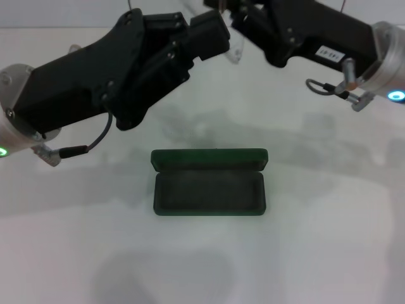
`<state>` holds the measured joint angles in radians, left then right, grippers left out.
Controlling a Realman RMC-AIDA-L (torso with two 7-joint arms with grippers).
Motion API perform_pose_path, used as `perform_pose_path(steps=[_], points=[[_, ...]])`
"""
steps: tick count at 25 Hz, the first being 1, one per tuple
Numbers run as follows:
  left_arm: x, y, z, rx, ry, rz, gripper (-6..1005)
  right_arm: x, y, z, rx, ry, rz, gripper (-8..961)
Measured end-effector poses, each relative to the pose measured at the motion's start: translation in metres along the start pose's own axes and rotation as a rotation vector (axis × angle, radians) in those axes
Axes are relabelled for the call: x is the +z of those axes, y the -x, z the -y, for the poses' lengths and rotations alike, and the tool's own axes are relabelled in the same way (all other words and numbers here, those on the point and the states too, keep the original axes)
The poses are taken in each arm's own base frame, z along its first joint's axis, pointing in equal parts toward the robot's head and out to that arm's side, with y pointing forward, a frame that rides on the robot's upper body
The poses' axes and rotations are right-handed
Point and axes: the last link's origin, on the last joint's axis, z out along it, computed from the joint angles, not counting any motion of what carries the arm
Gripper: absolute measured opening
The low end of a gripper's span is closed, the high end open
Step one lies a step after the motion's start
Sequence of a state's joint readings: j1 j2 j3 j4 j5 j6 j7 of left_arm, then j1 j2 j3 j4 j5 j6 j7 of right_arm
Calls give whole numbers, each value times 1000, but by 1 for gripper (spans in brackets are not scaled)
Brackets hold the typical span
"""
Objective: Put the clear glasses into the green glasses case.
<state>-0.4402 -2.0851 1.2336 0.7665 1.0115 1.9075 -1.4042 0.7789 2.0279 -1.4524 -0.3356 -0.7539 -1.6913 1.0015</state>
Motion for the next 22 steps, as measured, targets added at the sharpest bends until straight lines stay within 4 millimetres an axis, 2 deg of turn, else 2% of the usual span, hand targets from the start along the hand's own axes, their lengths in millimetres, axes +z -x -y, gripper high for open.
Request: perform_pose_path(steps=[7, 22], points=[[-4, 1, 10, -16, -75, -21, 42, 10, -11, -2, 1, 30, -73, 105], [-15, 3, 18, -30, -168, -56, 41, 11, -13, -3, 0, 36, -87, 105]])
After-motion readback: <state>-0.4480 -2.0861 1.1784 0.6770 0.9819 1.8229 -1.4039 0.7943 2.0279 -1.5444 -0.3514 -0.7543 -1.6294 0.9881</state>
